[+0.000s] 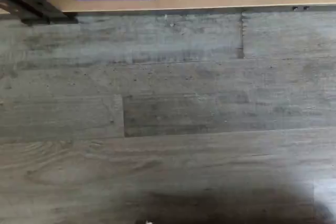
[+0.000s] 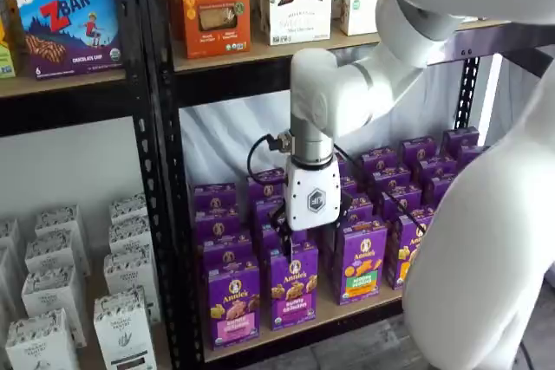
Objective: Pick up the purple box with a pink patch in the middle, on the bottom shelf, the first box from the left
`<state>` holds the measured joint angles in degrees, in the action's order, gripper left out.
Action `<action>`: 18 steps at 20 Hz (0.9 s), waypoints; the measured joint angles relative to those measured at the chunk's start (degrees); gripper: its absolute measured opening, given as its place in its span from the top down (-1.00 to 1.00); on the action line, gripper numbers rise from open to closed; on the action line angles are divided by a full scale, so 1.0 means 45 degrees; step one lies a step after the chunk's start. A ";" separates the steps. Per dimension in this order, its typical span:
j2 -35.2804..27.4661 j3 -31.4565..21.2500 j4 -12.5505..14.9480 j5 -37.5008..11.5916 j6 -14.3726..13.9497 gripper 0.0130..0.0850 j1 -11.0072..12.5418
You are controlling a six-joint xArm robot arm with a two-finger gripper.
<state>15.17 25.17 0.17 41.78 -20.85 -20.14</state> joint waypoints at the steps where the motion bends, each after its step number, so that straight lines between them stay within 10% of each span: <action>1: -0.0145 -0.0038 0.0064 -0.0324 -0.0077 -1.00 -0.0028; 11: -0.2568 0.0387 0.1393 -0.2895 -0.1507 -1.00 -0.0306; 18: -0.4087 0.0757 0.0976 -0.4518 -0.1347 -1.00 -0.0490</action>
<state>-3.22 28.58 4.56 21.45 -26.91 -22.34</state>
